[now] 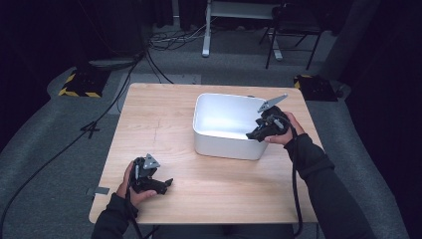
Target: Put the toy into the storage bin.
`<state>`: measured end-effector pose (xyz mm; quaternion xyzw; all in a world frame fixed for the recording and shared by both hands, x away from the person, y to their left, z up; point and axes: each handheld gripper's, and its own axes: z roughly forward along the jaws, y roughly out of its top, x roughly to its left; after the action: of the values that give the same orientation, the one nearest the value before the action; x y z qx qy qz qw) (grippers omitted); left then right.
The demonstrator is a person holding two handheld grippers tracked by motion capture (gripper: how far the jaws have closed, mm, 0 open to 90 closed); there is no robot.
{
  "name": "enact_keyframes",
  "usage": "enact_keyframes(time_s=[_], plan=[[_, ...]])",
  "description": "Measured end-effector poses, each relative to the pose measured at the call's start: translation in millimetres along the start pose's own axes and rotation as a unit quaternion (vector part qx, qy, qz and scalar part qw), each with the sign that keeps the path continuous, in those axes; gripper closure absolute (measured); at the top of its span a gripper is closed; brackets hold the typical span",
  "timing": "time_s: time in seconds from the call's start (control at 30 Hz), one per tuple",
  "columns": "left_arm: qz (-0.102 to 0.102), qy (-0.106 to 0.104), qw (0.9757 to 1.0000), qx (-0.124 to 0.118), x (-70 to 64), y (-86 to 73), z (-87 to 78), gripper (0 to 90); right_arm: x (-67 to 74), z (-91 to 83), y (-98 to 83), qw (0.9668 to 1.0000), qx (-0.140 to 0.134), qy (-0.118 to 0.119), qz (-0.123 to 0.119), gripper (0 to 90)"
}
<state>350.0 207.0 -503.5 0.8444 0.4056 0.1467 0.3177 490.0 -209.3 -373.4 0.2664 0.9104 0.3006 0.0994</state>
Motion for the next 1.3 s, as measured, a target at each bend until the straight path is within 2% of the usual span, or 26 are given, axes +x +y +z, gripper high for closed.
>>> enact_keyframes(time_s=[0.03, 0.17, 0.47, 0.57, 0.6, 0.63, 0.7, 0.8, 0.93, 1.03, 1.3], plan=[[0.0, 0.0, 1.0, 0.0, 0.0, 0.0, 0.0, 0.6, 0.8, 0.2, -0.4, 1.0, -0.004, 0.001, 0.006, 23.6], [-0.001, 0.0, 1.0, -0.001, -0.2, 0.0, 0.1, 0.6, 0.3, -0.2, -1.9, 1.0, -0.006, -0.001, 0.007, 23.6], [0.0, 0.0, 1.0, 0.0, 0.0, 0.0, 0.0, 0.6, 0.9, -3.3, -11.5, 0.9987, -0.047, -0.015, 0.012, 23.5], [0.0, 0.0, 1.0, 0.0, 0.0, 0.0, 0.0, 0.6, 1.1, -4.2, -13.8, 0.9982, -0.056, -0.013, 0.02, 23.3], [-0.001, 0.0, 1.0, -0.001, -0.1, 0.0, 0.1, 0.6, 0.5, -5.3, -14.8, 0.9978, -0.063, -0.017, 0.014, 23.2], [-0.001, 0.0, 1.0, -0.001, -0.2, 0.0, 0.1, 0.6, 1.0, -7.7, -15.8, 0.9959, -0.085, -0.013, 0.026, 22.2], [0.0, 0.0, 1.0, 0.0, 0.0, 0.0, 0.0, 0.6, 0.0, -9.8, -17.2, 0.9949, -0.098, -0.013, 0.019, 22.6], [-0.001, 0.0, 1.0, -0.001, -0.1, 0.0, 0.1, 0.6, 2.2, -9.0, -17.5, 0.9953, -0.093, -0.008, 0.026, 22.4], [-0.001, 0.0, 1.0, -0.001, -0.2, 0.0, 0.1, 0.6, 3.9, -9.8, -17.3, 0.9941, -0.104, -0.013, 0.028, 22.1], [0.0, 0.0, 1.0, 0.0, 0.0, 0.0, 0.0, 0.6, 5.6, -13.0, -16.2, 0.9939, -0.107, -0.026, 0.011, 20.8], [-0.001, 0.0, 1.0, -0.001, -0.1, 0.0, 0.1, 0.6, 8.2, -17.7, -15.9, 0.9928, -0.116, -0.029, 0.009, 19.0]])
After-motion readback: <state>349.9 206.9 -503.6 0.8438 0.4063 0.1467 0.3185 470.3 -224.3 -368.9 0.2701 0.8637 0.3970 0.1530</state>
